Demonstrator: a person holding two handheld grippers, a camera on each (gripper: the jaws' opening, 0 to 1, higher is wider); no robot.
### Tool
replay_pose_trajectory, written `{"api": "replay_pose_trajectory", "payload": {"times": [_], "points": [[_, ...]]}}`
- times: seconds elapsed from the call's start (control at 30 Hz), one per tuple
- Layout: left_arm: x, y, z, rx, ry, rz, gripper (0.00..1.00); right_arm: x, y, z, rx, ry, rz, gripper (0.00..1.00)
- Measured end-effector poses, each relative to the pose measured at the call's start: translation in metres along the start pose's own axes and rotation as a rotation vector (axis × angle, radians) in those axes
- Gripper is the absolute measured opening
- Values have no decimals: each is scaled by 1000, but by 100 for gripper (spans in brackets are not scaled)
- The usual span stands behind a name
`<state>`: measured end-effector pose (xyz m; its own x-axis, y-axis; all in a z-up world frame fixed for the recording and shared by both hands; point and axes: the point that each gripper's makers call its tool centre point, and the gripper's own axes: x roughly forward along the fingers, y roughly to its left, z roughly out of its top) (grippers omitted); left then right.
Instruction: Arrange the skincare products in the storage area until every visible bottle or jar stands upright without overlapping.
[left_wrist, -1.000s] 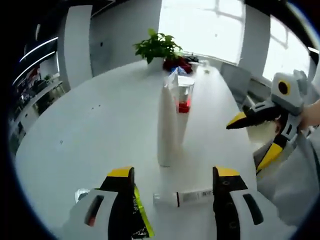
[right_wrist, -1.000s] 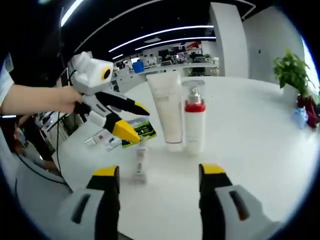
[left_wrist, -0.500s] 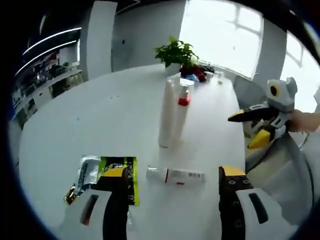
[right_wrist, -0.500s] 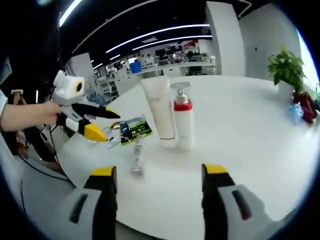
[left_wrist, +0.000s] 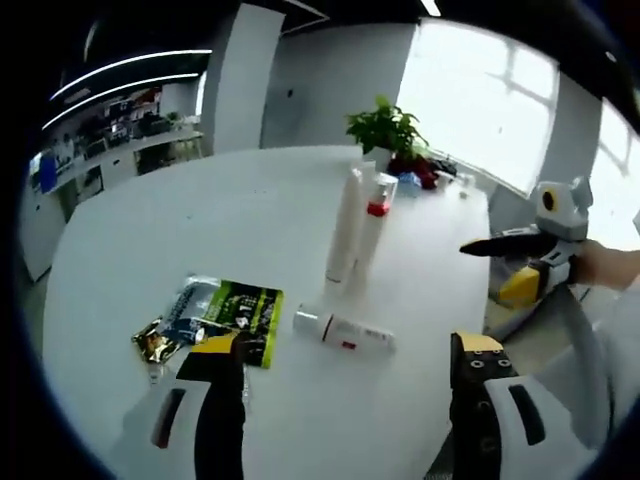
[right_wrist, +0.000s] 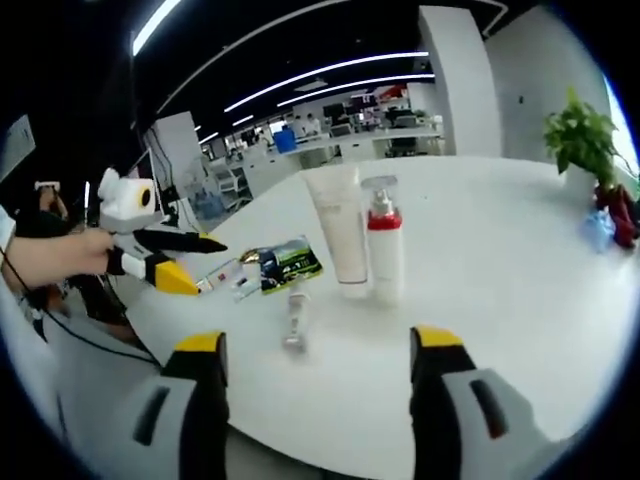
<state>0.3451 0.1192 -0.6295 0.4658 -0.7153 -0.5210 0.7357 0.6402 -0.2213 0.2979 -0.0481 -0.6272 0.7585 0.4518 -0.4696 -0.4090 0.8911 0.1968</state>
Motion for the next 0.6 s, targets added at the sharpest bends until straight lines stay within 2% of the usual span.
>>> {"api": "replay_pose_trajectory", "payload": {"times": [0.47,0.6], "points": [[-42,-7,-23,-59,-42,70,87,-9,9,-2,0,0,20,75],[-57,-3,-30,-80,-58,130,92,-10,15,-6,-1,9,33,75]]}}
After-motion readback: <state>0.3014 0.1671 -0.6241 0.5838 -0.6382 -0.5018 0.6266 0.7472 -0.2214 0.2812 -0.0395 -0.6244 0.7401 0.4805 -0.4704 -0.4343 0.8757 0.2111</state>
